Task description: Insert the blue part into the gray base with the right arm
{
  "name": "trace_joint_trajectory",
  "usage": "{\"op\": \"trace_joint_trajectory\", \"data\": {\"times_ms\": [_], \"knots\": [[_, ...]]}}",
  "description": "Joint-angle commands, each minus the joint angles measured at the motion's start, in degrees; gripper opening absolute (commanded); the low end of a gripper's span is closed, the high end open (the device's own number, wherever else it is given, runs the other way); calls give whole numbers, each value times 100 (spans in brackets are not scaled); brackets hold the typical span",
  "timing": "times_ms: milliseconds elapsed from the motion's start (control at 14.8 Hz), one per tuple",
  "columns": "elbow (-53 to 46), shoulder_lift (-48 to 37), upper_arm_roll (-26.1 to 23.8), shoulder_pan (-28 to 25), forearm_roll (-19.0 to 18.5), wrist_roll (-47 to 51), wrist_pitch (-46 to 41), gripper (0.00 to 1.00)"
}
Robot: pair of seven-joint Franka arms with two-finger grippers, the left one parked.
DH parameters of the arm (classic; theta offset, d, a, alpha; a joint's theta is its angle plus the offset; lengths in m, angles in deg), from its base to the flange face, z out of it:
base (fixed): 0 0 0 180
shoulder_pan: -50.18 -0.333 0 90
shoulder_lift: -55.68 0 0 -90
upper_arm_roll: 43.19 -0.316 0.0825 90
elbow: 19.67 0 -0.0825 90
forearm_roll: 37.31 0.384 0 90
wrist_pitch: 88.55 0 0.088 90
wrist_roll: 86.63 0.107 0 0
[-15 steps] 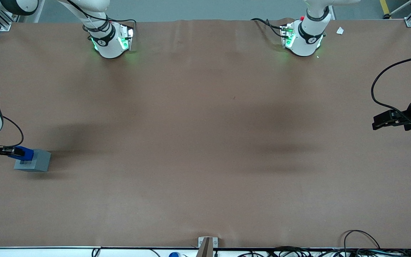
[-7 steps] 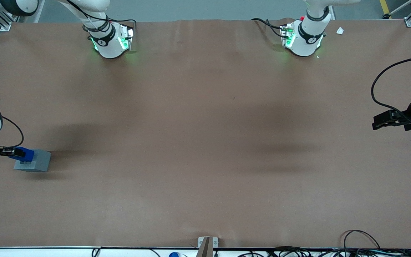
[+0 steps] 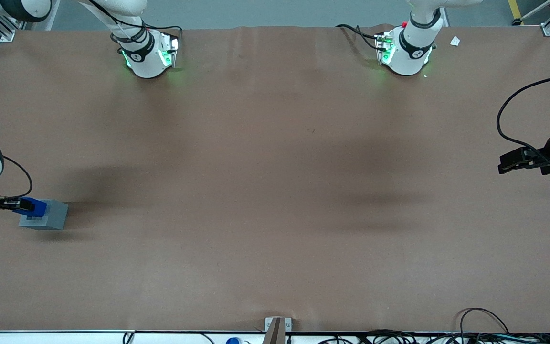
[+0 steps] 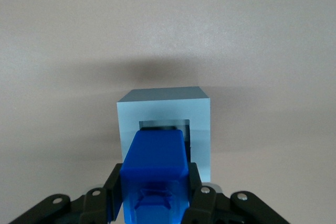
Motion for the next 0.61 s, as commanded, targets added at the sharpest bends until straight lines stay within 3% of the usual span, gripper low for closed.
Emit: {"op": "trace_joint_trajectory", "data": {"times_ms": [0, 539], "knots": [[-137, 102, -99, 137, 61, -180, 30, 21], [-137, 137, -99, 181, 61, -189, 91, 21]]}}
